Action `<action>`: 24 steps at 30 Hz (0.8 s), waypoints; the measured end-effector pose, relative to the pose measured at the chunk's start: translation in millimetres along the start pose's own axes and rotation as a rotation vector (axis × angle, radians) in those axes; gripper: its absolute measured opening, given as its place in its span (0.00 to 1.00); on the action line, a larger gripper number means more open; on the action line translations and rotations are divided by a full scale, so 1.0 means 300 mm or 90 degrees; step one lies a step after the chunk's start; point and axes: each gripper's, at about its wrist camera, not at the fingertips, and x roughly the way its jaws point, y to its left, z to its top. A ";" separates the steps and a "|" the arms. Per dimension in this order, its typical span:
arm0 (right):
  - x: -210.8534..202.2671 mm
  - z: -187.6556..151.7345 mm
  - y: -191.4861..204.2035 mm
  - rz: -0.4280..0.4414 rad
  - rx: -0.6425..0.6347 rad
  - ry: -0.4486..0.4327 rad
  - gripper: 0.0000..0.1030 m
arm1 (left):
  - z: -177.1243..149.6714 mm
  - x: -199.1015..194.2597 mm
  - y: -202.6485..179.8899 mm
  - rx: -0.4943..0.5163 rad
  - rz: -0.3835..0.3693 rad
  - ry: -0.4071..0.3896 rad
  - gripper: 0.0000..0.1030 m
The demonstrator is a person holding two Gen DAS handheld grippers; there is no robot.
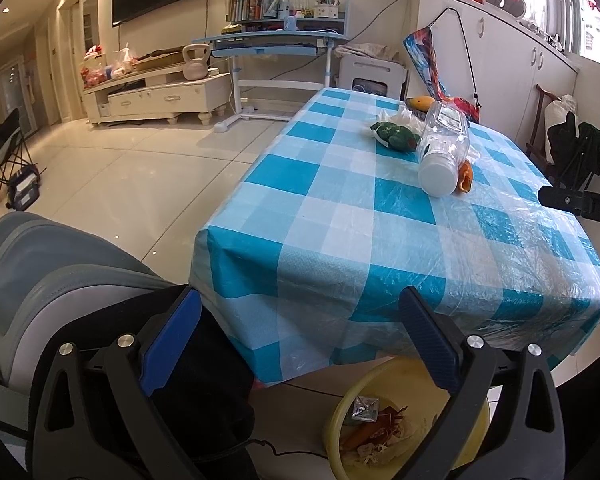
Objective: Collect trash
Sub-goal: 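Move the left gripper toward the plastic bottle while the right approaches the orange peel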
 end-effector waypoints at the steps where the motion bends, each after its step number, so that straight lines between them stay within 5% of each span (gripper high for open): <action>1: -0.001 -0.002 0.002 0.001 -0.002 -0.002 0.93 | 0.001 -0.001 0.000 0.000 0.000 -0.001 0.93; 24: -0.001 -0.029 0.020 0.013 -0.011 -0.006 0.93 | 0.004 -0.010 0.007 -0.006 0.000 -0.010 0.93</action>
